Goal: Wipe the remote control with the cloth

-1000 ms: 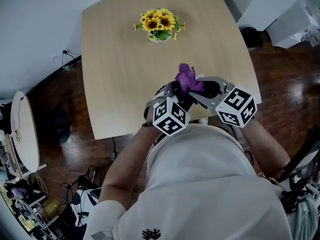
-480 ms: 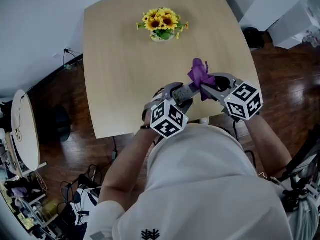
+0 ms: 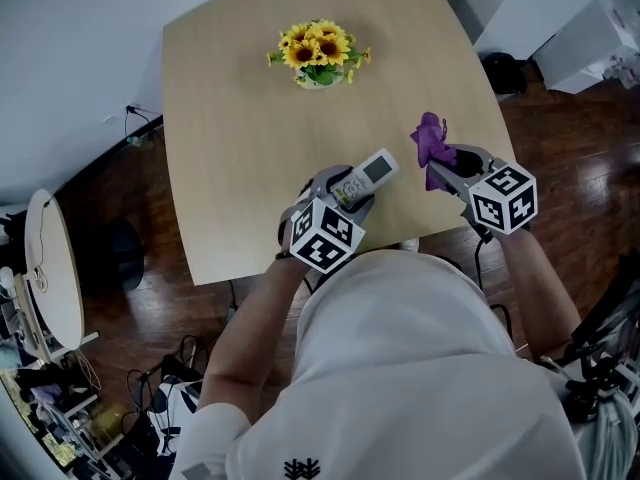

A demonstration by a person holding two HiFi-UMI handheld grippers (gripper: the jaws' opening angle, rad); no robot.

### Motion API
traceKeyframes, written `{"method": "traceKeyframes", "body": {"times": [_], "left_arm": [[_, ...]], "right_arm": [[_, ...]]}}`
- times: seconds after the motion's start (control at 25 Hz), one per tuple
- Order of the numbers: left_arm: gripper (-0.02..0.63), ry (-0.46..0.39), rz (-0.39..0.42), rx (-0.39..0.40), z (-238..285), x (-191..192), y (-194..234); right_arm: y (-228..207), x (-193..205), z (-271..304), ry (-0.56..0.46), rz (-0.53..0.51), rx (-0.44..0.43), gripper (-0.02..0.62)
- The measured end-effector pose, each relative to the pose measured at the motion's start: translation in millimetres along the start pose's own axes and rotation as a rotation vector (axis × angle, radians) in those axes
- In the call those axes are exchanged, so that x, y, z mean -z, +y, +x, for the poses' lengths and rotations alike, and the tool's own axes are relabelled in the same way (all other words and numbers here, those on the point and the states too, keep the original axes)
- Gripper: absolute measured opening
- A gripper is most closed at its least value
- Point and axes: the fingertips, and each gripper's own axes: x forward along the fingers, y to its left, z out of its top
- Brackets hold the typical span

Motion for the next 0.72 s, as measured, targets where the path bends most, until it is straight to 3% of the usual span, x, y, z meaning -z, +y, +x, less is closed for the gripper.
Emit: {"method": "traceKeyframes", "body": {"times": [0.48,0.72], "left_arm": [[0.278,0.123,-0.115,-0.047,70,52,74],[0.278,0.176,-0.123,-0.04,109,70,91]], "right_arm": [[-3,53,-24,0.045,0.079,0.029,0.123],[-11,68,-45,0.054,0.118,0.07,0.123]]}}
